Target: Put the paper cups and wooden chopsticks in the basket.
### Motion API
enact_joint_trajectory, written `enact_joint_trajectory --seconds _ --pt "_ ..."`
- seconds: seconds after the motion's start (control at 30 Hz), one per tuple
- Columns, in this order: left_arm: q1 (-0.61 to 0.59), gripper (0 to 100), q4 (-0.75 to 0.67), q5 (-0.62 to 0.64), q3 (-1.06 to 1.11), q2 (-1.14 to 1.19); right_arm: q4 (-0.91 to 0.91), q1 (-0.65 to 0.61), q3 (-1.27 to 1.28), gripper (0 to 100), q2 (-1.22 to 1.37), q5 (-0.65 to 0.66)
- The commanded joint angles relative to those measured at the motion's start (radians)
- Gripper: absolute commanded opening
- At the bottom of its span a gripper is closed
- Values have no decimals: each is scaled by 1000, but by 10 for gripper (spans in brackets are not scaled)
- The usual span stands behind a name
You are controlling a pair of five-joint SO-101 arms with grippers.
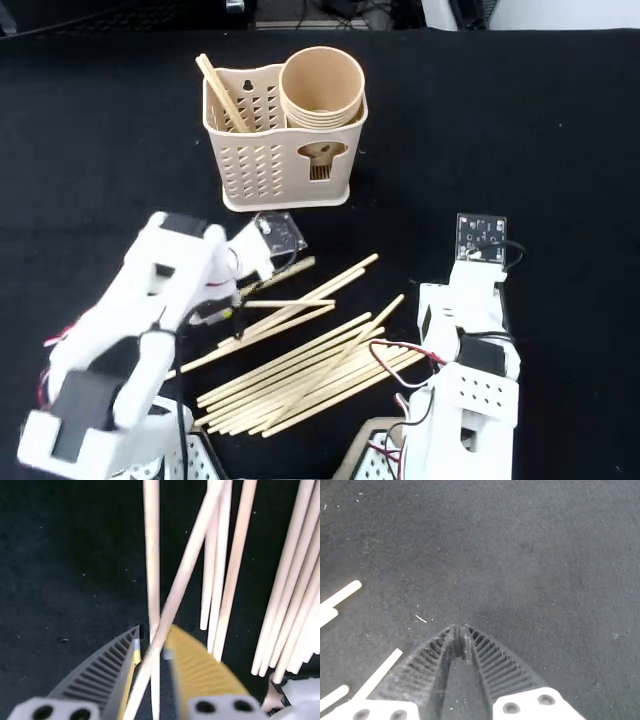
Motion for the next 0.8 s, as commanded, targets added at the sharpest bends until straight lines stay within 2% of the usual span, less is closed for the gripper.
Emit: enact_joint_trajectory --seconds 0.0,0.23,0.5,0.77 --pt "-35 202 21 -8 -104 64 -23 14 -4 15 -13 2" --pt "-87 202 17 -9 -125 114 -23 14 -4 15 -13 2" --pt "-76 202 8 -9 -65 153 -23 14 -4 15 -13 2" --pt "-82 200 -227 3 65 146 -23 14 -4 15 -13 2"
